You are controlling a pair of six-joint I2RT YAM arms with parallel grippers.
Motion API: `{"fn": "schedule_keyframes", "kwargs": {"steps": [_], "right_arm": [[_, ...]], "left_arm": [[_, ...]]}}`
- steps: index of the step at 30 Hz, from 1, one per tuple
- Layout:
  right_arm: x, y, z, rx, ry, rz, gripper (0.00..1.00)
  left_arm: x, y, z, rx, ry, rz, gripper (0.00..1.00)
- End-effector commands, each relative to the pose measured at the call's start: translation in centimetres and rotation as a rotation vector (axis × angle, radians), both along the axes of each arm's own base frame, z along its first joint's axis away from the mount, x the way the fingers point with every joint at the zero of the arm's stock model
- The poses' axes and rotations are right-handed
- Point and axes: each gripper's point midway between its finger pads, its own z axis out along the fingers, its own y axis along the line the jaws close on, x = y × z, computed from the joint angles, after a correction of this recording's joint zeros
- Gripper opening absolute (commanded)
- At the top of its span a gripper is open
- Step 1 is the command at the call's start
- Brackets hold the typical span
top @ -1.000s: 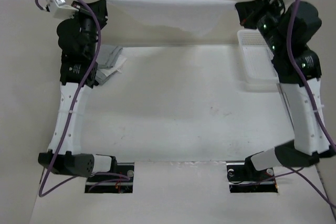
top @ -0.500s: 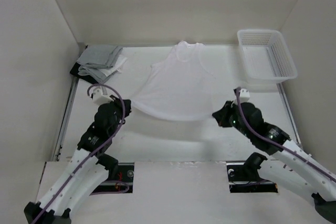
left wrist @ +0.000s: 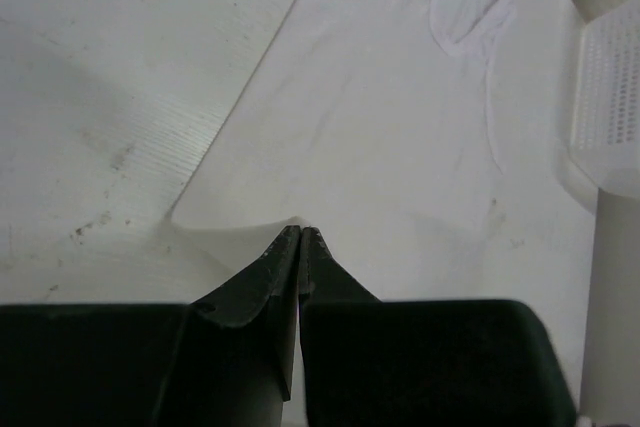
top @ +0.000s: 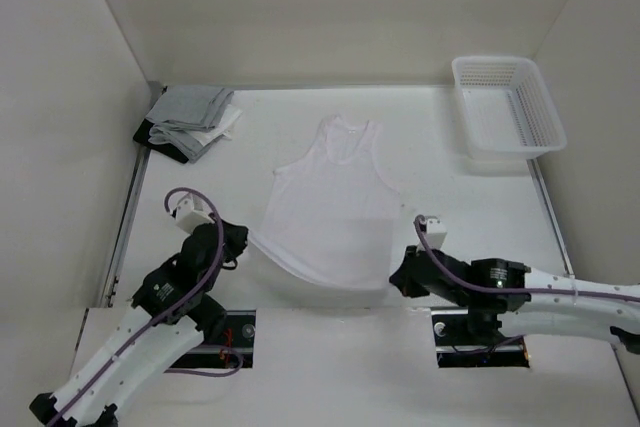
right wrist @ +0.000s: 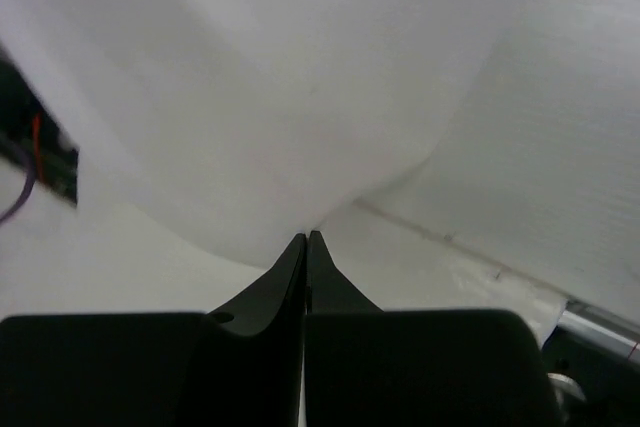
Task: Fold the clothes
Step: Fold the tank top
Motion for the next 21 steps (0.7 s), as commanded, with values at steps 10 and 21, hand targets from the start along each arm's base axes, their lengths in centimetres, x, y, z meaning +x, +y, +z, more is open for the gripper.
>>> {"fn": "schedule_keyframes", "kwargs": {"steps": [10,21], "right_arm": [[28.0,-2.6,10.3,0.13,-0.375,-0.413,0.0],[47.6,-7.8,6.1,0.126,-0.284,-0.614,0.27]], "left_arm": [[22.8,-3.0,8.9,0.017,-0.289,0.191,0.0],[41.3,-7.4,3.8,0.014,-0.195,0.089,0.3]]}}
